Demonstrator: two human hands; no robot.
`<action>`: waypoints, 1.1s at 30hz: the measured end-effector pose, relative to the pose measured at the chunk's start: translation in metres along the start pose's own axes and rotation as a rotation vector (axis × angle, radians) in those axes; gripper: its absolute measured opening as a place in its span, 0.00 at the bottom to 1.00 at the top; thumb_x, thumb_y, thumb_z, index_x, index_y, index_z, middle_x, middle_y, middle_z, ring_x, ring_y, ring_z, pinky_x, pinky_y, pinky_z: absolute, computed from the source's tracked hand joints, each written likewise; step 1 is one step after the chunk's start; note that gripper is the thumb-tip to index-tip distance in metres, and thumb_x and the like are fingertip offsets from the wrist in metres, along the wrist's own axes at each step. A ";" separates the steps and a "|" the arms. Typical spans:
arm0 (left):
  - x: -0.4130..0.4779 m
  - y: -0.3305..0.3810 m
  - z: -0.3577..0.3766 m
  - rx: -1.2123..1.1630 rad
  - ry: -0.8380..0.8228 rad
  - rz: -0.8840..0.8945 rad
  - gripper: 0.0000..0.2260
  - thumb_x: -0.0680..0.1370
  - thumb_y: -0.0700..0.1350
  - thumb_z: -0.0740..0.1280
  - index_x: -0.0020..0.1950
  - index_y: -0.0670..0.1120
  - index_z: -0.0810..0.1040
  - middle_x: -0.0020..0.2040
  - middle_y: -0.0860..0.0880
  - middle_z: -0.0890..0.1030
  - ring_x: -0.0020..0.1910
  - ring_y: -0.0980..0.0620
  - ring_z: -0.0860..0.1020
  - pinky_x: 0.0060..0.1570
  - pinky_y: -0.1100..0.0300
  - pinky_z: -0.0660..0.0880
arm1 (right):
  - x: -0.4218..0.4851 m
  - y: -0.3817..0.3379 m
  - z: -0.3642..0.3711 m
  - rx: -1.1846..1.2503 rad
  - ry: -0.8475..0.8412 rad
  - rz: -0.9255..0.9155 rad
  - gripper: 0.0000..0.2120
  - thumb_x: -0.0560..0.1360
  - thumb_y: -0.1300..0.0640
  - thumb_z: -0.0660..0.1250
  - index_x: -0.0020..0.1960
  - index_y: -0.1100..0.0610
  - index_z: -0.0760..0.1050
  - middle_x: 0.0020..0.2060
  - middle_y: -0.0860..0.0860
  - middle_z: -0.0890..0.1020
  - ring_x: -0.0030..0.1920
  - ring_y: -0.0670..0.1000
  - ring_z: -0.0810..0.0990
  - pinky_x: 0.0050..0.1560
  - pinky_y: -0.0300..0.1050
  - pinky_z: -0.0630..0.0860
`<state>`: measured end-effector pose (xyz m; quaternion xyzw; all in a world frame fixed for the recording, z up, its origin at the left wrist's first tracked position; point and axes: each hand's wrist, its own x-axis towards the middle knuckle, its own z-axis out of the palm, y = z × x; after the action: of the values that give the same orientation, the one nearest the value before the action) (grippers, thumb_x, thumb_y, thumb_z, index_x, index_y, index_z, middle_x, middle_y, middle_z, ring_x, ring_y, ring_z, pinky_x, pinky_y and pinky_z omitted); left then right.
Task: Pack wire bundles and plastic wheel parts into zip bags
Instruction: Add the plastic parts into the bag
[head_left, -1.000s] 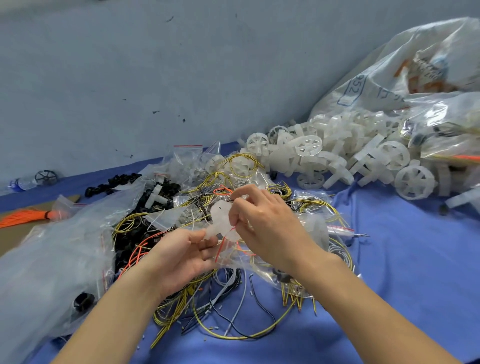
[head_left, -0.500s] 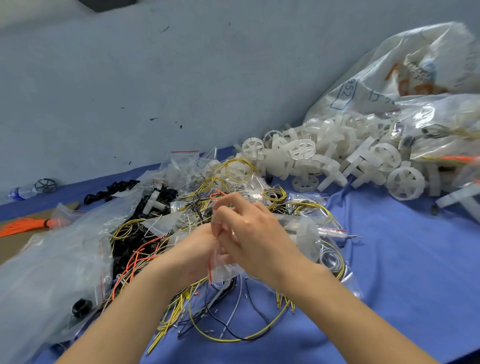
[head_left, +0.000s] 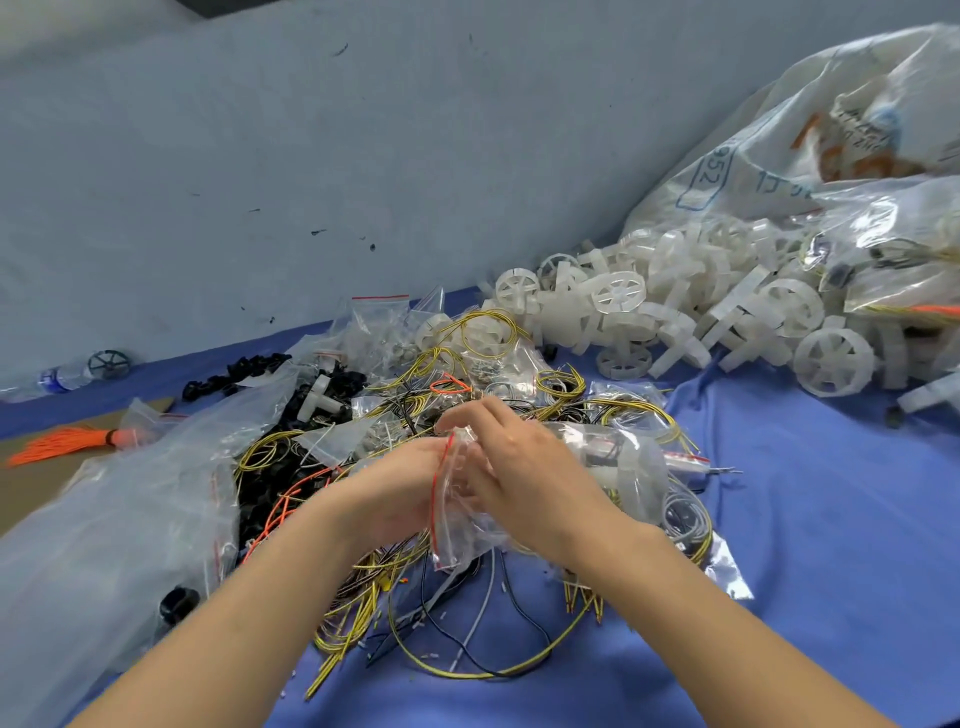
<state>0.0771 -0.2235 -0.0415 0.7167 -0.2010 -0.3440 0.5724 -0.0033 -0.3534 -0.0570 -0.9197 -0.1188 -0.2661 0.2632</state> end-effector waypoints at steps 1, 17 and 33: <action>0.001 0.003 -0.004 -0.027 0.035 -0.052 0.06 0.80 0.35 0.62 0.49 0.37 0.78 0.38 0.45 0.82 0.34 0.53 0.80 0.34 0.61 0.78 | 0.001 0.002 0.000 -0.025 -0.014 0.009 0.14 0.80 0.56 0.59 0.65 0.50 0.70 0.59 0.48 0.75 0.50 0.53 0.76 0.47 0.41 0.60; 0.081 0.044 -0.044 0.325 0.517 0.057 0.12 0.81 0.35 0.56 0.60 0.39 0.76 0.46 0.41 0.80 0.38 0.47 0.81 0.32 0.62 0.81 | 0.032 0.018 -0.018 0.113 -0.100 0.229 0.11 0.80 0.52 0.58 0.60 0.47 0.76 0.53 0.46 0.80 0.52 0.49 0.78 0.54 0.52 0.76; 0.174 0.026 -0.026 0.749 0.687 -0.001 0.08 0.79 0.50 0.65 0.49 0.45 0.76 0.49 0.44 0.82 0.48 0.45 0.79 0.45 0.54 0.74 | 0.036 0.070 -0.051 0.185 0.299 0.470 0.11 0.79 0.56 0.60 0.56 0.48 0.78 0.44 0.46 0.83 0.46 0.50 0.80 0.50 0.52 0.77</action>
<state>0.2177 -0.3313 -0.0600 0.9446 -0.1105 0.0071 0.3089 0.0296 -0.4367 -0.0300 -0.8445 0.1140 -0.3185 0.4152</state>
